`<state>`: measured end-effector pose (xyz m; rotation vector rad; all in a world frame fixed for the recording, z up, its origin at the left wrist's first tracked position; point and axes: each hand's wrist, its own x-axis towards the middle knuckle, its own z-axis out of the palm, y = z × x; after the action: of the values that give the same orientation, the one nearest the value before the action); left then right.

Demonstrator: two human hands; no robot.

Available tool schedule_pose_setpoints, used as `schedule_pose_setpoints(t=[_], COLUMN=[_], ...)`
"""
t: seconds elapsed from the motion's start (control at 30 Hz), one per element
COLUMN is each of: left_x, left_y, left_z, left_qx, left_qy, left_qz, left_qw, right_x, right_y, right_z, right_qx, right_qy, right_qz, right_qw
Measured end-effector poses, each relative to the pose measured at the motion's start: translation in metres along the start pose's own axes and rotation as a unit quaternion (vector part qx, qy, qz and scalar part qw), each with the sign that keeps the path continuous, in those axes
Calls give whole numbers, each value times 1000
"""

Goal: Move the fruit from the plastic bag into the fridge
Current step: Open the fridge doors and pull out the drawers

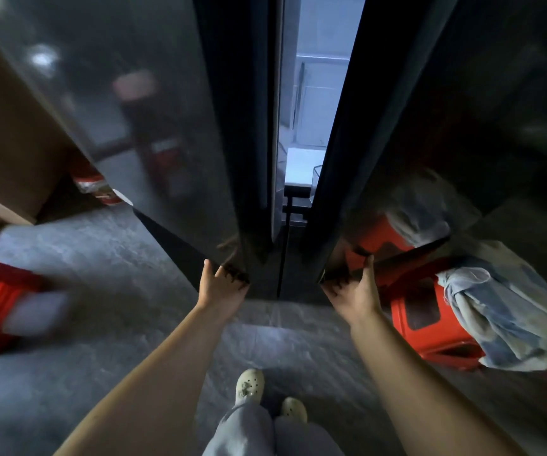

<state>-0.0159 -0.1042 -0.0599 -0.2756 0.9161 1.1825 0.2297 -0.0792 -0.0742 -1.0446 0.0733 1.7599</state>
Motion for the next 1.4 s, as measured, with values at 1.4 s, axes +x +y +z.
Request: schedule_pose_setpoints(t=[1.4], left_x=[-152], left_y=[-46], left_z=[-62], left_qx=[746], left_qy=[126], left_qz=[579], left_qw=[304], right_x=[-104], right_y=[99], right_z=[85], right_qx=[-556], right_qy=[-247], right_qz=[-245], right_qw=[755])
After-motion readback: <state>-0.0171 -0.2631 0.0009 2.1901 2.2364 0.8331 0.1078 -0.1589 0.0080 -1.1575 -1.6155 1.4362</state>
